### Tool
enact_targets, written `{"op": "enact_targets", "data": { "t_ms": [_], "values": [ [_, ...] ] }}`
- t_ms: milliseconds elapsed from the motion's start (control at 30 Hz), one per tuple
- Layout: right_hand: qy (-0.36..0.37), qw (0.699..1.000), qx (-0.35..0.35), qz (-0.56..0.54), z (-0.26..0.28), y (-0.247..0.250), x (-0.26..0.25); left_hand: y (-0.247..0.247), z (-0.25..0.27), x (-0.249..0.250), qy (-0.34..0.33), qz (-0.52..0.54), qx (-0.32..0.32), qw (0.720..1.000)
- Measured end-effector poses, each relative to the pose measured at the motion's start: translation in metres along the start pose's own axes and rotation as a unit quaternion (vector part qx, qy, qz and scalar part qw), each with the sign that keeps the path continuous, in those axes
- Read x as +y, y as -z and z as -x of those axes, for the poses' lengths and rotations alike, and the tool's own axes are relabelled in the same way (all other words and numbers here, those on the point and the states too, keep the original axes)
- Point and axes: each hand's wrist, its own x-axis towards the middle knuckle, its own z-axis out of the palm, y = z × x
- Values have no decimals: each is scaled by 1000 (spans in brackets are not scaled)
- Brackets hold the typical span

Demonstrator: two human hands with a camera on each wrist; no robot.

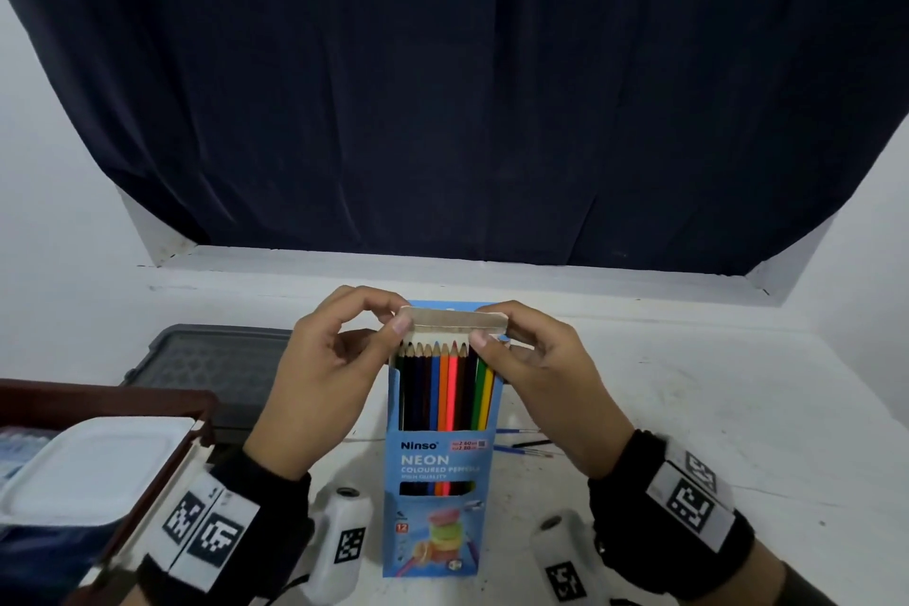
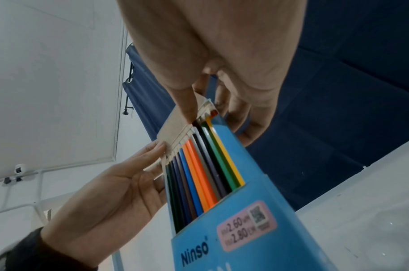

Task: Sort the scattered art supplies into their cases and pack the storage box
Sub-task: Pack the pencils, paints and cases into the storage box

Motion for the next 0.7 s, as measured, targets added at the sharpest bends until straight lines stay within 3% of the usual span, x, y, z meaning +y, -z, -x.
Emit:
{"op": "enact_targets", "data": {
  "t_ms": [200, 467, 700],
  "values": [
    [7, 1000, 12, -7, -4, -5, 5, 1, 2, -1, 4, 3, 18, 1000],
    [28, 997, 14, 71, -7, -3, 6, 1, 2, -4, 12, -1, 15, 1000],
    [-5, 1000, 1, 3, 5, -3, 9, 8, 15, -4, 40, 31, -2, 999]
  ]
}}
